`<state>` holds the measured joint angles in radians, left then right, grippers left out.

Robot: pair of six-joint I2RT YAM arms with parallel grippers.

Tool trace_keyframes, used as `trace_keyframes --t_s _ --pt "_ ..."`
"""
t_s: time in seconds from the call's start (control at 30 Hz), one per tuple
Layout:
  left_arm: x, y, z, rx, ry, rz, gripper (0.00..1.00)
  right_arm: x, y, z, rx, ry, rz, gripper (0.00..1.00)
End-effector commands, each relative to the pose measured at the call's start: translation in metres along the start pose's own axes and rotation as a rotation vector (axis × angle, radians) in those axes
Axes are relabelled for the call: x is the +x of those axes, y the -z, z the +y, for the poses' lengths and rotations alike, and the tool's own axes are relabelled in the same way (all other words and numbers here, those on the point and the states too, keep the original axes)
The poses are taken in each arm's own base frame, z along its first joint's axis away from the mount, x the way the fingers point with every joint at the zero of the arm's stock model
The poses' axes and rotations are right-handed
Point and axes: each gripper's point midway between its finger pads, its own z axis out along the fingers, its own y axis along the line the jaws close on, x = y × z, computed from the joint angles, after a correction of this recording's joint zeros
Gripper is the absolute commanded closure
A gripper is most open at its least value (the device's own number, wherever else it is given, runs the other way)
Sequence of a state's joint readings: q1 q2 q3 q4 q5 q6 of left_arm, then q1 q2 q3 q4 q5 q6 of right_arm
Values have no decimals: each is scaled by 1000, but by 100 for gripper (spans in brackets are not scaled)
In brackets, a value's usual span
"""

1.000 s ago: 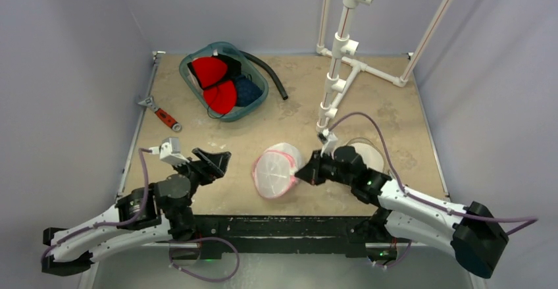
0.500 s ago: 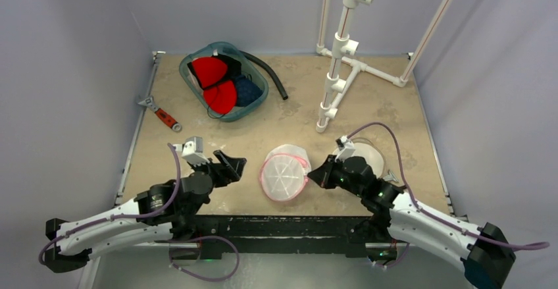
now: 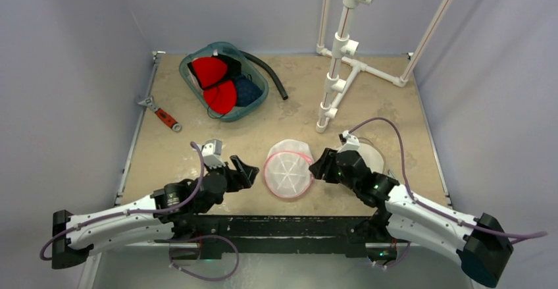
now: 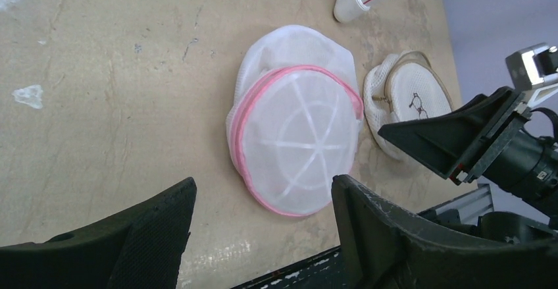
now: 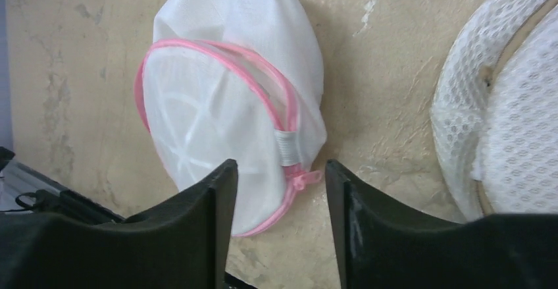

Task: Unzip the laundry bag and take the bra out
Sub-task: Adjust the laundry bag at the center of the board.

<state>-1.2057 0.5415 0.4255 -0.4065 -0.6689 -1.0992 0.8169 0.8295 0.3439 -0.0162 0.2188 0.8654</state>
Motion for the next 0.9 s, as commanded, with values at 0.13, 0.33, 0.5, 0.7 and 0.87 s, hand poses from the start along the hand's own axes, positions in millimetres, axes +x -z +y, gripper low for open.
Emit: trace_keyframes --t_s 0.13,0.33,0.5,0.7,0.87 --pt "6 -4 -25 88 24 33 27 -71 42 53 -123 33 -183 38" --pt "3 1 -18 82 39 22 27 -56 52 118 -465 137 -80 68" --pt "10 2 -12 82 65 43 28 -29 31 121 -532 100 1 77" --pt "16 3 -11 80 69 67 29 -10 -7 102 -440 -7 41 78" --pt "18 3 -10 78 69 78 29 4 -39 73 -309 -61 50 78"
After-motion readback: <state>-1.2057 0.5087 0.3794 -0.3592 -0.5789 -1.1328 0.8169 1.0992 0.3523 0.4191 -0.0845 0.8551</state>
